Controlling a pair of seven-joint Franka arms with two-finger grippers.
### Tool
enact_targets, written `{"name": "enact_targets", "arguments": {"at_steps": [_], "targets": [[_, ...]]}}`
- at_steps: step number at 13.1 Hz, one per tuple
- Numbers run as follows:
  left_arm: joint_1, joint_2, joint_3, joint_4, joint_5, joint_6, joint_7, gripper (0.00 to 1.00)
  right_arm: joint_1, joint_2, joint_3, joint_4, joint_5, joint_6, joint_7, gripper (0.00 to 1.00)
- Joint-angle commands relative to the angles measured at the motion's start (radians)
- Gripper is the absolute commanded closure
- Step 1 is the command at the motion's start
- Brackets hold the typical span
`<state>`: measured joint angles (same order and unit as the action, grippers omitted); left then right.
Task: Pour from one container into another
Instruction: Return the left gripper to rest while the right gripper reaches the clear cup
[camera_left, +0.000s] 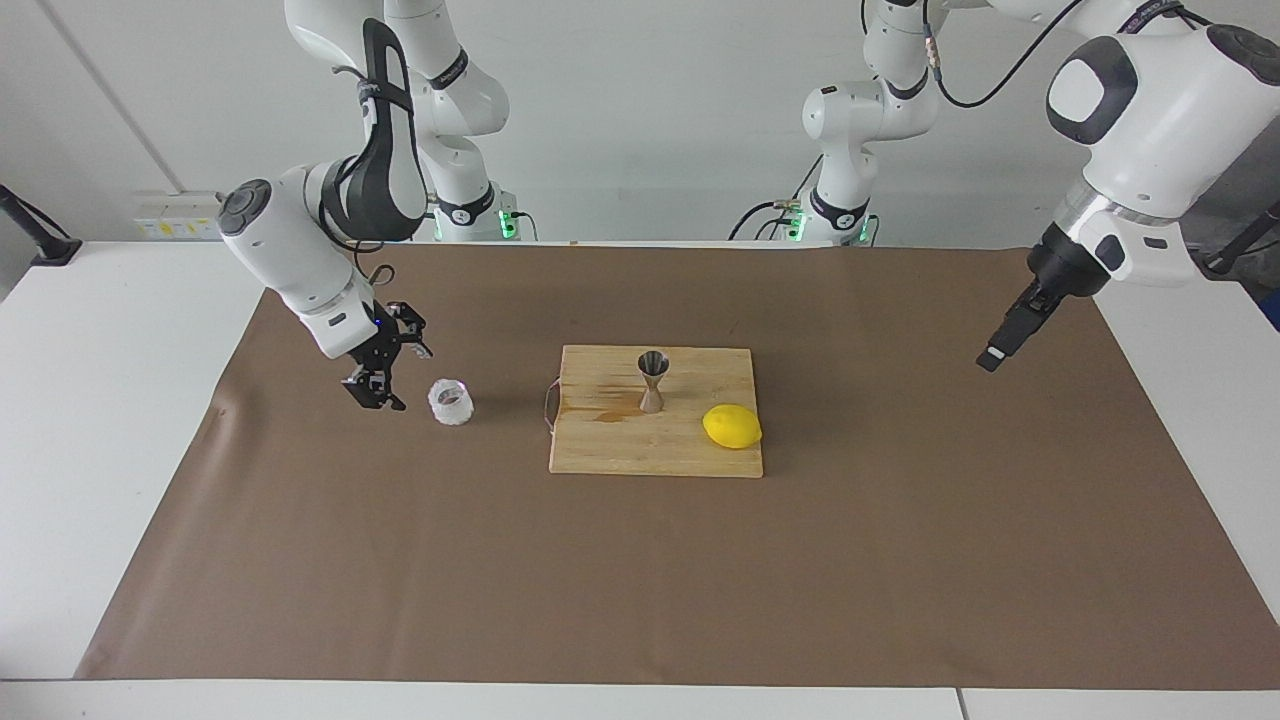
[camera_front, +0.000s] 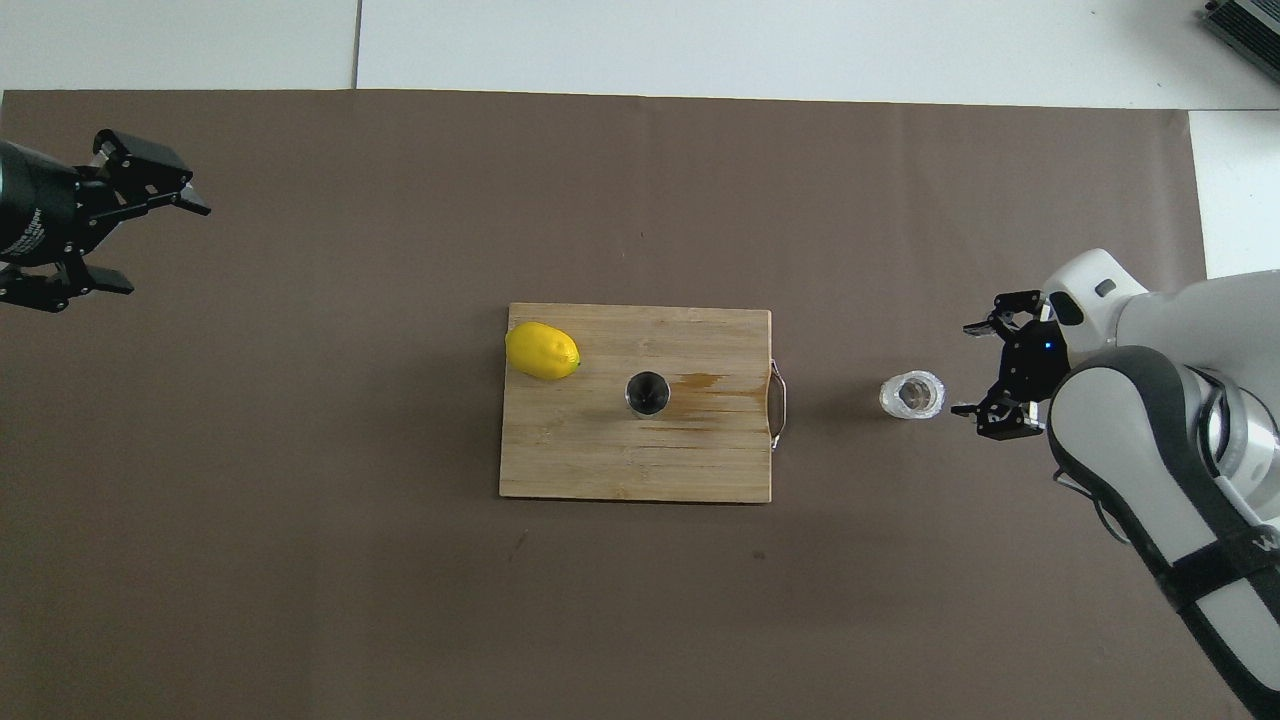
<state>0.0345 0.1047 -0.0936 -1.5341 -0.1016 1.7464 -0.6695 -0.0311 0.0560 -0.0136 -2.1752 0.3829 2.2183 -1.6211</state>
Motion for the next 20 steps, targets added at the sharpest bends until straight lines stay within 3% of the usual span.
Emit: {"name": "enact_targets", "arguments": {"at_steps": [1,6,12,15,20], "targets": [[-0.004,0.006,0.008,0.034,0.036,-0.053,0.191,0.00,-0.033,-0.008,0.007,-0.075,0.051,0.026,-0.095,0.00],[0.004,-0.019,0.012,0.034,0.082,-0.080,0.543,0.00,-0.067,0.004,0.007,-0.123,0.131,0.027,-0.259,0.00],[-0.018,-0.074,0.018,0.032,0.086,-0.140,0.599,0.00,-0.072,0.083,0.007,-0.120,0.266,0.066,-0.355,0.00],[-0.105,-0.114,0.124,0.016,0.082,-0.140,0.746,0.00,-0.064,0.104,0.007,-0.120,0.330,0.095,-0.422,0.00],[-0.108,-0.132,0.118,-0.006,0.083,-0.143,0.749,0.00,-0.055,0.150,0.007,-0.115,0.398,0.103,-0.477,0.00]]}}
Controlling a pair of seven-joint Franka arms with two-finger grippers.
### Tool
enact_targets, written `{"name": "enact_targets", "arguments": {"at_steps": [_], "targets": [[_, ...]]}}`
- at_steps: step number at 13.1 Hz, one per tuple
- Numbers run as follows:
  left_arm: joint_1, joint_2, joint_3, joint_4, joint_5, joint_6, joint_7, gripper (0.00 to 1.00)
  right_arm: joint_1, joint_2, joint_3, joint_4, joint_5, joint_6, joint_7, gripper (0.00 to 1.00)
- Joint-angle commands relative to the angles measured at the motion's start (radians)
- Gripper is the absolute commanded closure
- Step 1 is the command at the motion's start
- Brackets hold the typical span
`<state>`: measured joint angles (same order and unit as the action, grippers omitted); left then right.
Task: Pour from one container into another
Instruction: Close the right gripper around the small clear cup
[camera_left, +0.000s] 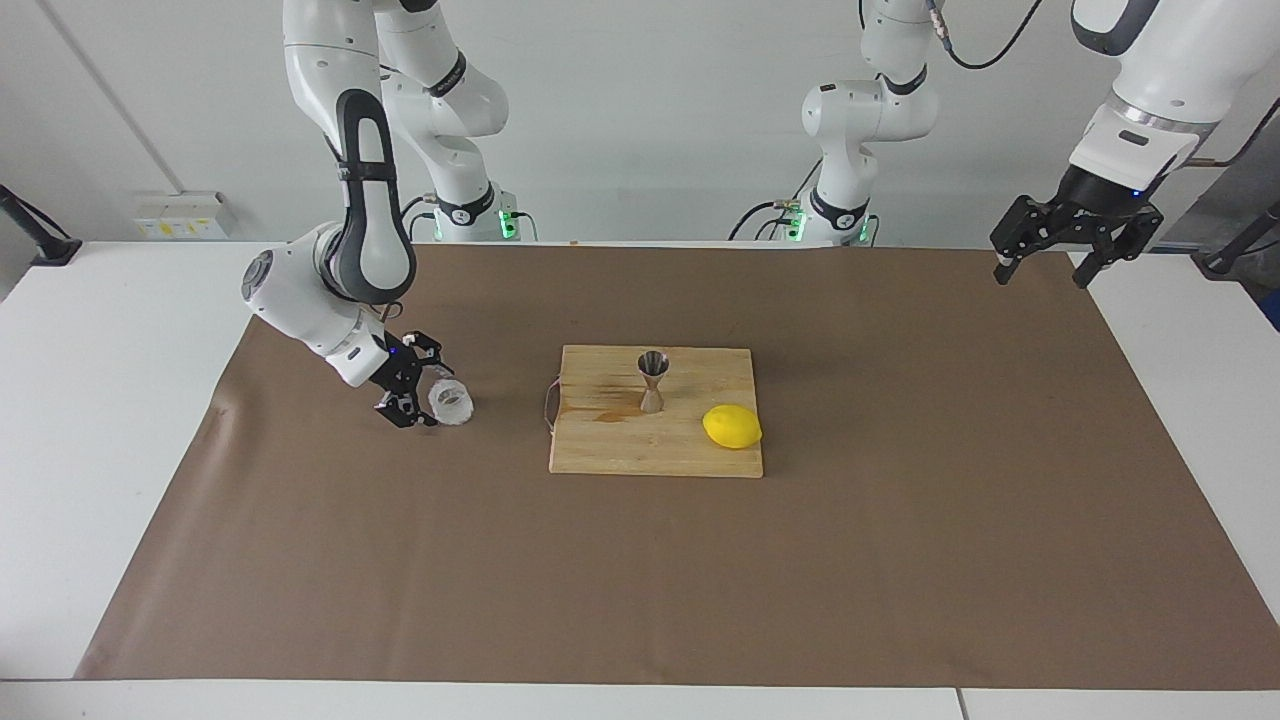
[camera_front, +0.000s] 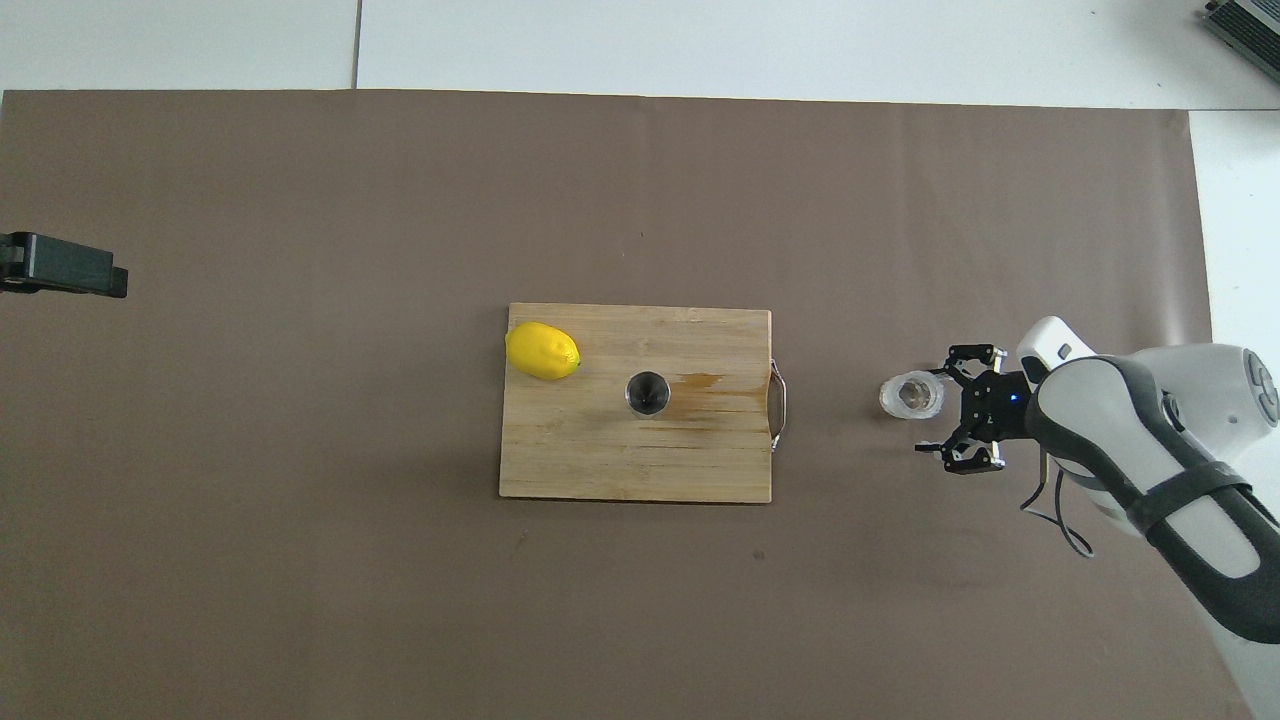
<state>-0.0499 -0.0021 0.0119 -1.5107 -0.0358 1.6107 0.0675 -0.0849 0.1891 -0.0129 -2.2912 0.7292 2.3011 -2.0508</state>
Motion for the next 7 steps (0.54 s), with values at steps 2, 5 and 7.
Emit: {"name": "enact_targets", "arguments": {"at_steps": [2,5,7], "targets": [[-0.027,-0.025,0.013,-0.022,0.017,-0.008,0.009,0.00,-0.001,0.016,0.008,0.001,0.053,0.020,-0.048,0.00],[0.017,-0.029,-0.030,-0.016,0.020,-0.046,0.020,0.00,0.002,0.016,0.011,0.001,0.056,0.017,-0.048,0.00],[0.100,-0.029,-0.120,-0.016,0.021,-0.089,0.060,0.00,0.023,0.015,0.011,0.002,0.079,0.015,-0.049,0.00]]}}
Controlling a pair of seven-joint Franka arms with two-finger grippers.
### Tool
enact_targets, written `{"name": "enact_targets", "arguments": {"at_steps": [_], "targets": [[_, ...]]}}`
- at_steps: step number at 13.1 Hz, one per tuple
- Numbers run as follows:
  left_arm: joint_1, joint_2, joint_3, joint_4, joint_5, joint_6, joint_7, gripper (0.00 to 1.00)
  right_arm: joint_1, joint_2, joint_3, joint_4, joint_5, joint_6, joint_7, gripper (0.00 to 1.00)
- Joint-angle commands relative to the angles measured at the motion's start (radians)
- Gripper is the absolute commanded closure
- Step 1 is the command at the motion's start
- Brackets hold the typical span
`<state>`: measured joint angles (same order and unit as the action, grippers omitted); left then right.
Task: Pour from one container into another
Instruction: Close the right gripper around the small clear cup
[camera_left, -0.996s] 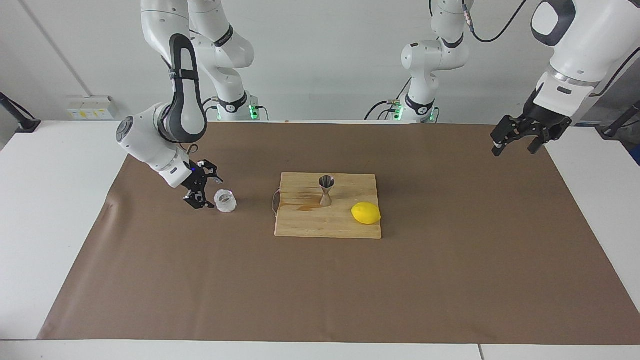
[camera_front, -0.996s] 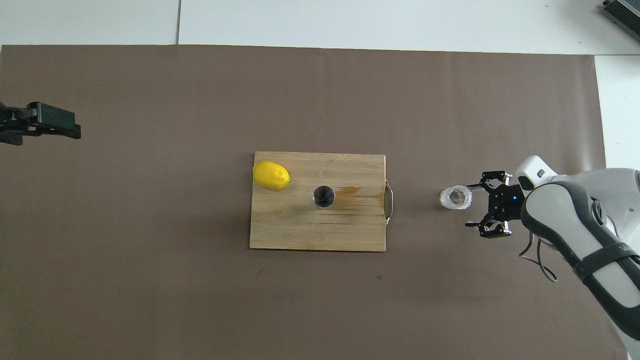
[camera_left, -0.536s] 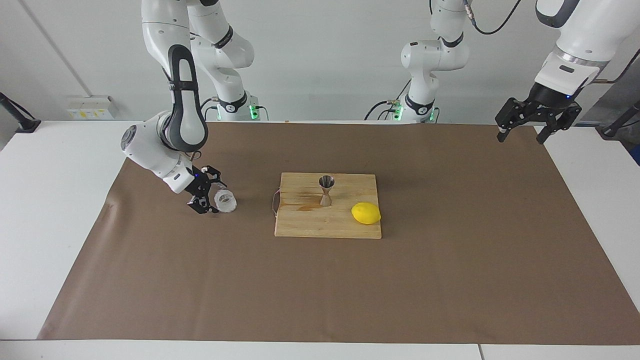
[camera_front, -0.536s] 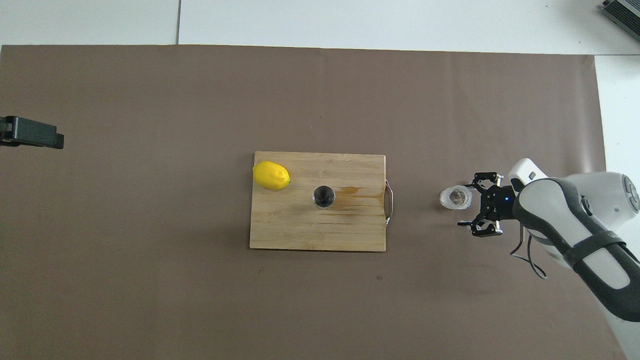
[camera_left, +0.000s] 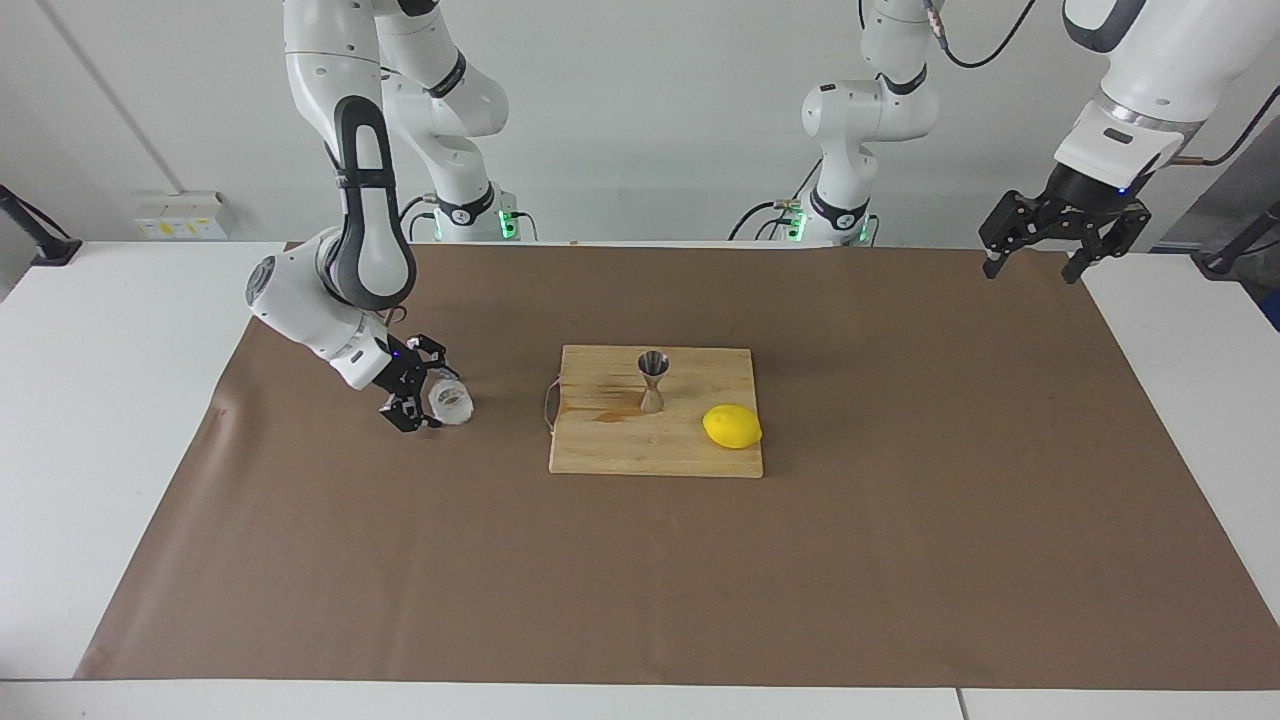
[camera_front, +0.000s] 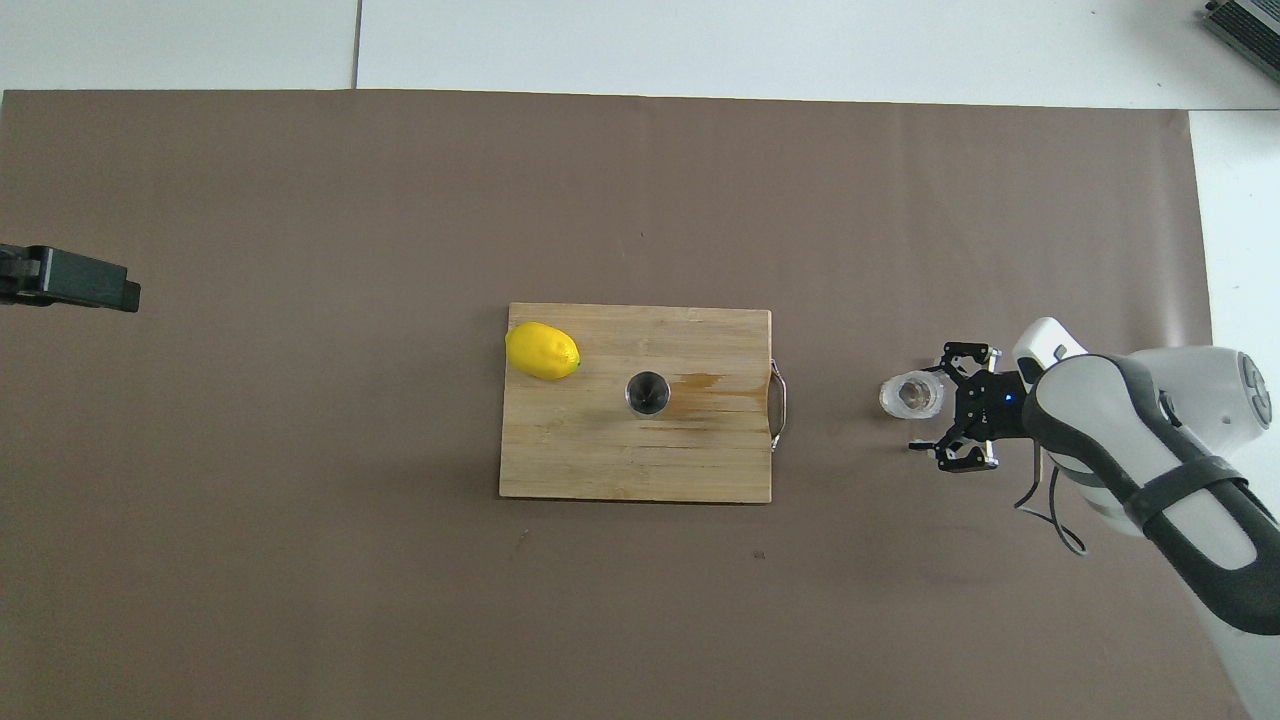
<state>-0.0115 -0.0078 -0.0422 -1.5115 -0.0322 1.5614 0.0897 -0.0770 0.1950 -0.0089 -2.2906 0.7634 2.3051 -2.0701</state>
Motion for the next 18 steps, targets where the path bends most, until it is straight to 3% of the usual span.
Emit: {"name": "enact_targets", "arguments": {"at_steps": [1,10,11,14,15,18], "targets": [[0.062,-0.023,-0.065,-0.016,0.020,-0.059,0.038,0.00,0.020,0.008,0.007,0.005,0.045,0.011,-0.030,0.00],[0.065,-0.024,-0.061,-0.012,0.021,-0.043,0.028,0.00,0.019,0.006,0.006,0.005,0.047,0.008,-0.045,0.00],[0.065,-0.020,-0.061,-0.007,0.023,-0.047,0.028,0.00,0.019,0.004,0.006,0.005,0.047,0.010,-0.044,0.08],[0.064,-0.024,-0.062,0.007,0.025,-0.060,0.022,0.00,0.022,0.003,0.007,0.006,0.047,0.010,-0.042,0.55],[0.064,-0.031,-0.059,0.005,0.024,-0.069,0.025,0.00,0.022,0.001,0.006,0.006,0.047,0.010,-0.041,0.63],[0.065,-0.026,-0.057,0.008,0.015,-0.080,0.018,0.00,0.026,-0.003,0.007,0.014,0.047,0.010,-0.036,0.69]]}}
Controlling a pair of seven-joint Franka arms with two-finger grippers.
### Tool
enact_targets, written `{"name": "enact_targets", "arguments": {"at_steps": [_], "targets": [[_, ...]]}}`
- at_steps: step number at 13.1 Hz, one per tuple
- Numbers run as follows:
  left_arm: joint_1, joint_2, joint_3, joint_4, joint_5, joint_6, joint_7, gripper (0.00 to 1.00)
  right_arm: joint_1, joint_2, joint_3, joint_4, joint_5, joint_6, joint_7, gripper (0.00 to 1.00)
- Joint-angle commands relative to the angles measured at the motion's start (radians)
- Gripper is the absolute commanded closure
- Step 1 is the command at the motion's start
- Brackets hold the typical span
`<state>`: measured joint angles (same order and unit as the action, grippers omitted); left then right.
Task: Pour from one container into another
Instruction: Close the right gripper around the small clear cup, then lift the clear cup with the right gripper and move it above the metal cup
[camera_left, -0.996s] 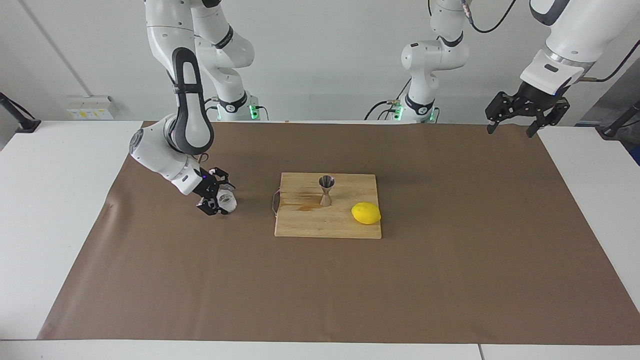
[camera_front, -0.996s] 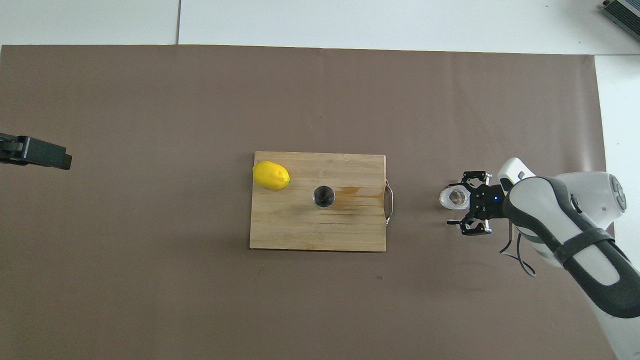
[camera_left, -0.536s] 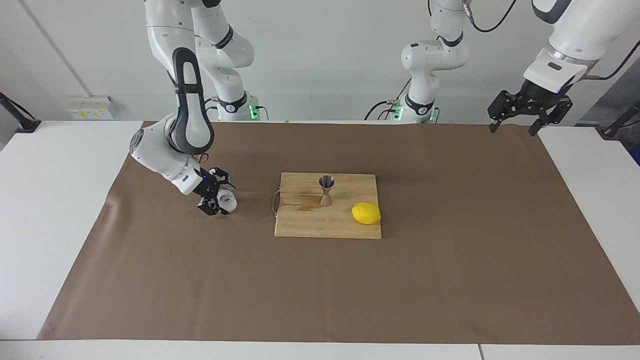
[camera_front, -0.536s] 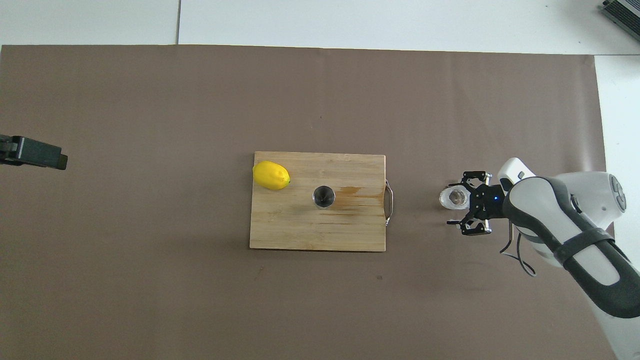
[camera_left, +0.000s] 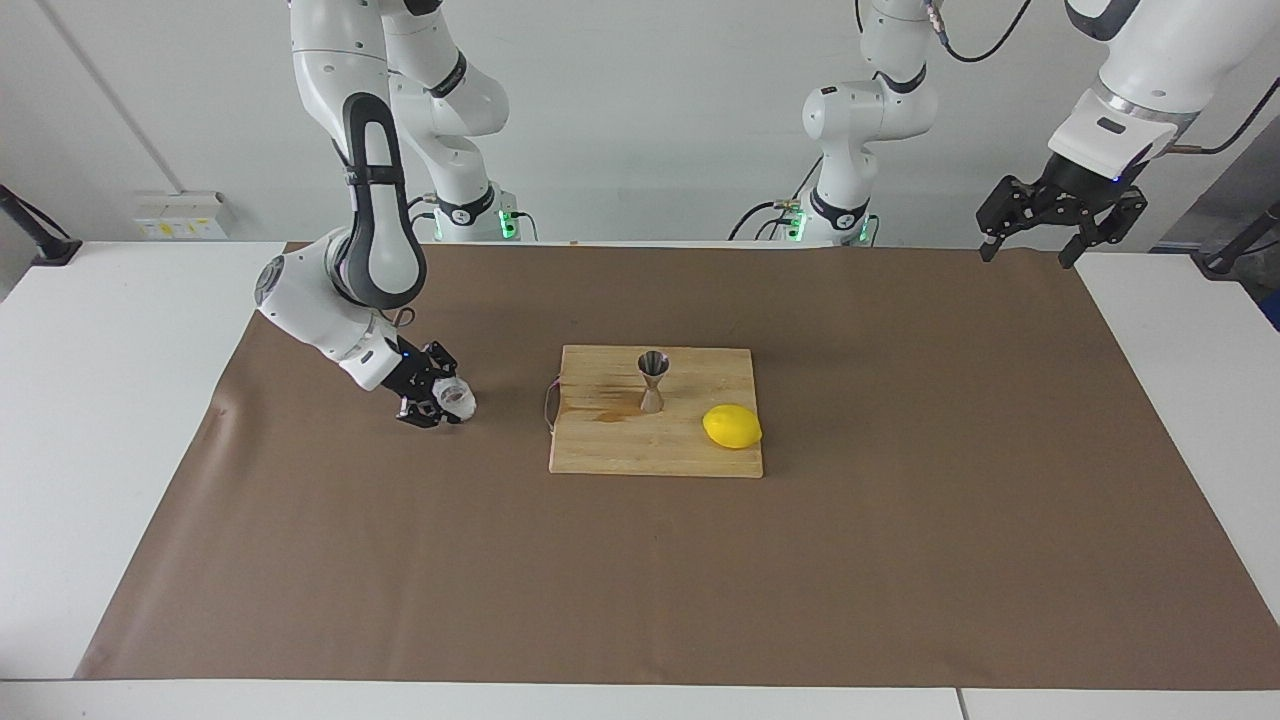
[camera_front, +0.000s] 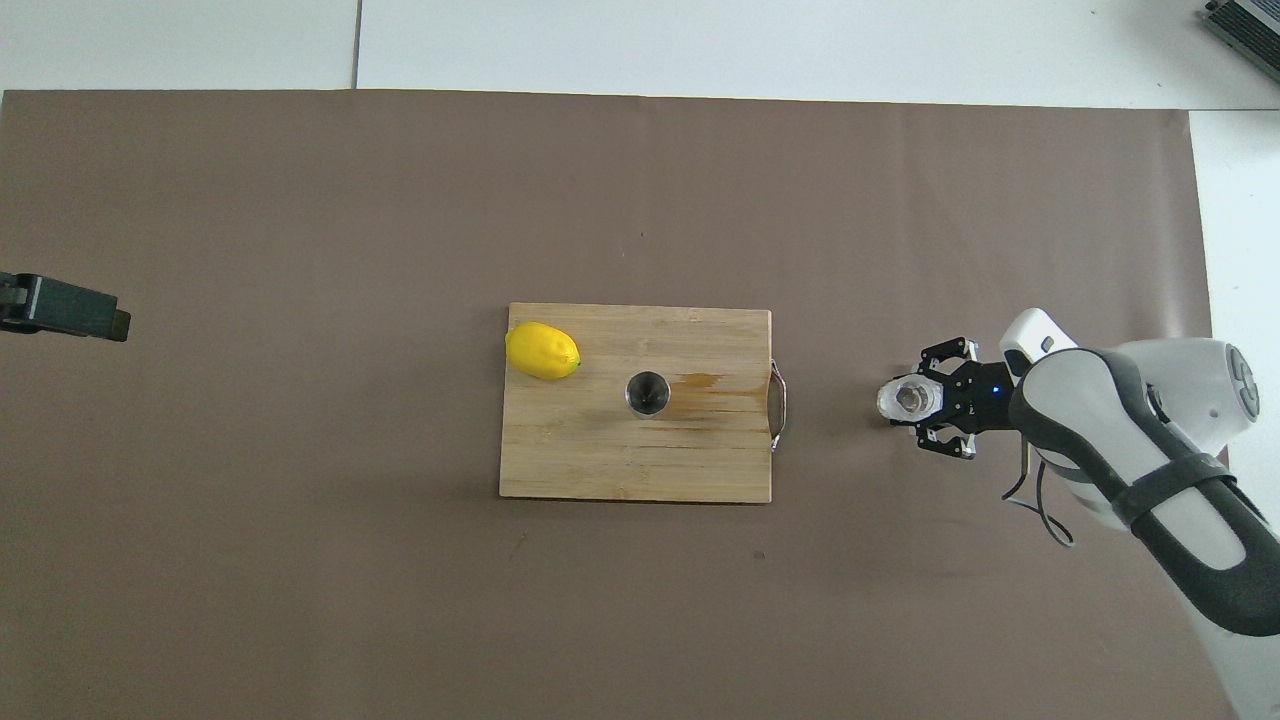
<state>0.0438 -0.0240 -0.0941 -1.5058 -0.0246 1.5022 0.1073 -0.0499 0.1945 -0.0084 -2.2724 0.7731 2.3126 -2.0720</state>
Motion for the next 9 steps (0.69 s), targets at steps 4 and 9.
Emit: {"name": "enact_targets", "arguments": {"at_steps": [4,9], "targets": [[0.007,-0.007,-0.007,0.001,0.006,-0.019,-0.001,0.00,0.002,-0.029,0.021,0.014,0.037,0.004,0.006,0.70],[-0.038,-0.010,0.045,-0.002,0.008,-0.023,0.002,0.00,0.079,-0.072,0.038,0.054,0.035,0.005,0.183,0.71]]}}
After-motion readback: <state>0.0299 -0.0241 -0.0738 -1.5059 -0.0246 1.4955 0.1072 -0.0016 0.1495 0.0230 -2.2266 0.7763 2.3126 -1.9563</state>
